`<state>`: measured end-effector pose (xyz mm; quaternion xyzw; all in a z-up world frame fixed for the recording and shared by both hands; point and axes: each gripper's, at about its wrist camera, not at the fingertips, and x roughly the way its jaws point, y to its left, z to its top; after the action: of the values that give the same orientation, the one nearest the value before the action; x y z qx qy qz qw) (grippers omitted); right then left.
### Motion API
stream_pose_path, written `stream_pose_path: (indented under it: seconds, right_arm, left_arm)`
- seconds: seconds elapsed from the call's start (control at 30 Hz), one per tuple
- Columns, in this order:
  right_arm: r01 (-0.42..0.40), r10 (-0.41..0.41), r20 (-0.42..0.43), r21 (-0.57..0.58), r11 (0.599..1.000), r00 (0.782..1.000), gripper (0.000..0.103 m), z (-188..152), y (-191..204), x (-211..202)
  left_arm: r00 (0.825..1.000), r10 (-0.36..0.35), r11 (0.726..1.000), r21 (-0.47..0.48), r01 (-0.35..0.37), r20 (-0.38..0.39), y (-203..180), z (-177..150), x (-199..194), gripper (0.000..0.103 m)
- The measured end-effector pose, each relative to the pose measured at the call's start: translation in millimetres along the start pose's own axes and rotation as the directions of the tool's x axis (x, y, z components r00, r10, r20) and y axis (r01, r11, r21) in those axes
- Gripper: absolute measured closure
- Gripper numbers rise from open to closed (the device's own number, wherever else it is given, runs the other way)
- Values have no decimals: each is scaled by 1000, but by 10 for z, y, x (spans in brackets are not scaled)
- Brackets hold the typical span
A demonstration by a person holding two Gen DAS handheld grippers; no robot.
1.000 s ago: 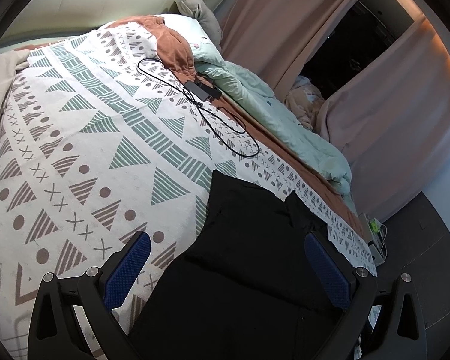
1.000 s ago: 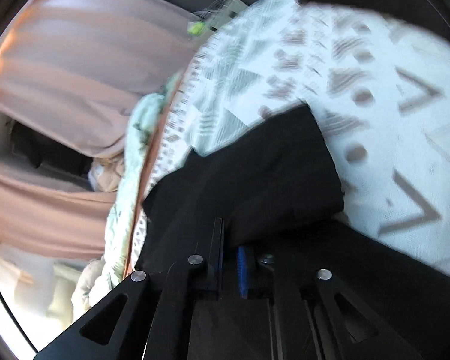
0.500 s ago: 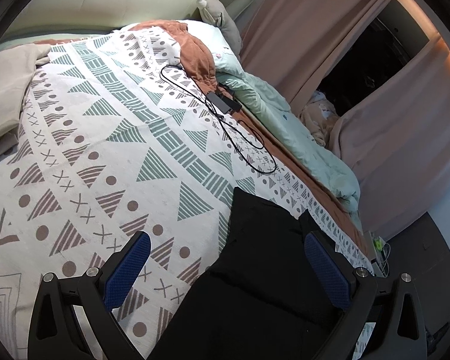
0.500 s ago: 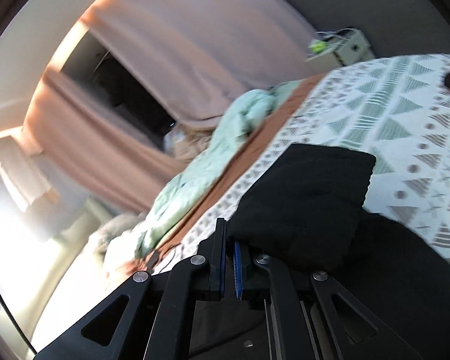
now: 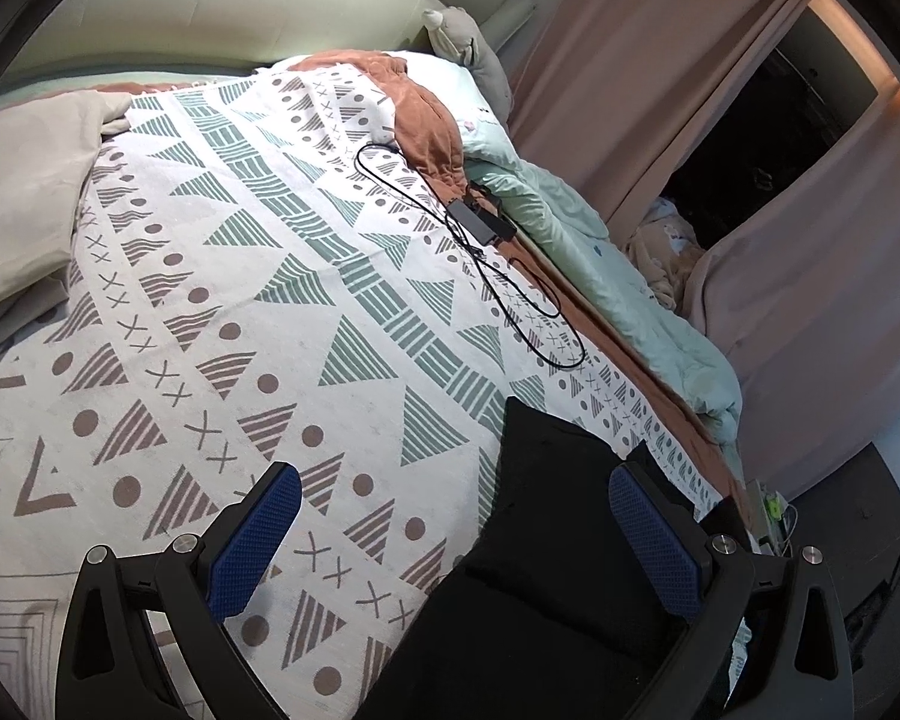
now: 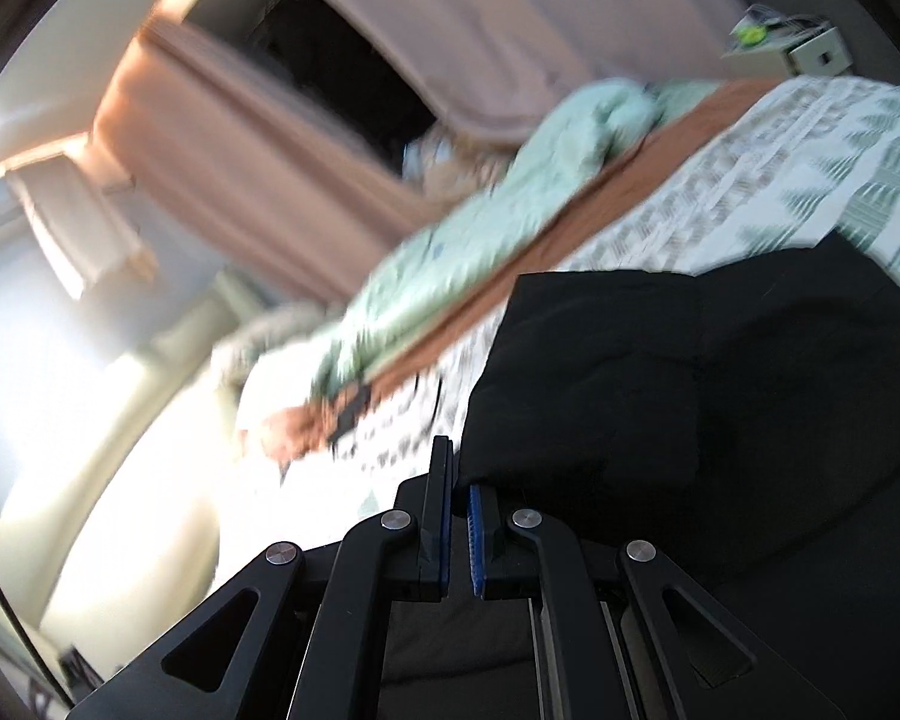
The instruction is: Fold large clothes
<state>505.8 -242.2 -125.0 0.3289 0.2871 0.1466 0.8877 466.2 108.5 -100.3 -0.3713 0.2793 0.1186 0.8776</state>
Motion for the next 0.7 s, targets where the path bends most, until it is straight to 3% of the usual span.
stream_pose_path:
  seconds: [0.03, 0.07, 0.13, 0.27, 0.43, 0.7]
  right_arm:
    - [-26, 25, -86, -2, 1000, 996, 77, -84, 38, 178]
    - [-40, 40, -143, 1, 999, 989, 45, -151, 61, 289]
    - [-37, 34, -186, -10, 999, 982, 27, -241, 75, 388]
    - [-19, 15, -219, -19, 1000, 976, 27, -305, 35, 380]
    - [10, -9, -191, 7, 1000, 982, 27, -266, -71, 188]
    - [134, -95, -216, 170, 976, 972, 27, -309, -669, 178]
  left_arm:
    - [1000, 2, 1000, -3, -2, -2, 15, 1, 3, 1]
    - [1000, 4, 1000, -7, -4, -5, 22, 1, 9, 1]
    - [1000, 9, 1000, -8, -9, -7, 34, 1, 13, 1]
    - [1000, 18, 1000, -11, -18, 1, 54, 12, -7, 1]
    - [1000, 15, 1000, -20, -15, -11, 69, -7, 22, 1]
    - [1000, 1, 1000, -25, -1, -18, 66, -14, 31, 1]
